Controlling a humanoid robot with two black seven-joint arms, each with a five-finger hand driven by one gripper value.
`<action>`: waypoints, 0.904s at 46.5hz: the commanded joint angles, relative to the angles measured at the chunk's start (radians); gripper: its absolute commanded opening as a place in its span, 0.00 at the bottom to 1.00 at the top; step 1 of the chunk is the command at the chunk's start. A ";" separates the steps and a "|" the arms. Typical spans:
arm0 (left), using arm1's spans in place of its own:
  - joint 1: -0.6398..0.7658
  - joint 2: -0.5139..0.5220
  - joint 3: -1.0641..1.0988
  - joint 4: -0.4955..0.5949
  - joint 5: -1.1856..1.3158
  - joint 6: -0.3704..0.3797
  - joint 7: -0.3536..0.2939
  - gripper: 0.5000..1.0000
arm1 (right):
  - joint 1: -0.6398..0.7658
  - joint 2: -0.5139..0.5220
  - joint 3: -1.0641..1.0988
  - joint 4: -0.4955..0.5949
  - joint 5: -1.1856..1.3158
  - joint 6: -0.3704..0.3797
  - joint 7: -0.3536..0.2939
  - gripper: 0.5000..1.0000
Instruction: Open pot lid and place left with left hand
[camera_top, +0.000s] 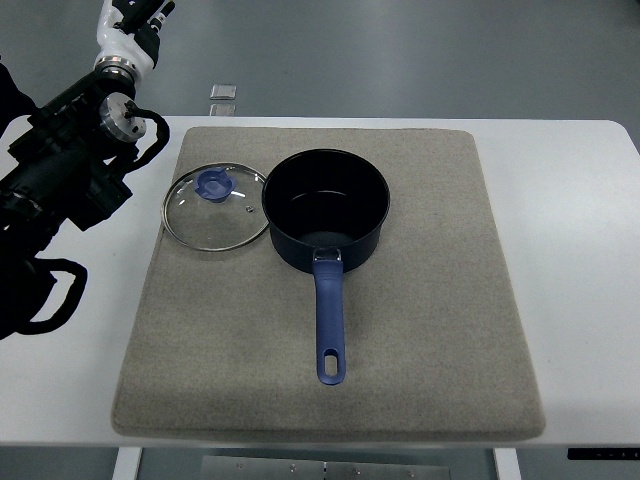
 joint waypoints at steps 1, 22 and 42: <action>0.000 0.000 0.000 0.000 0.000 0.000 0.000 0.84 | 0.000 0.000 0.000 0.000 0.000 0.000 0.000 0.83; 0.000 0.000 0.000 0.000 0.000 0.000 0.000 0.84 | 0.000 0.000 0.000 0.000 0.000 0.000 0.000 0.83; 0.000 0.000 0.000 0.000 0.000 0.000 0.000 0.84 | 0.000 0.000 0.000 0.000 0.000 0.000 0.000 0.83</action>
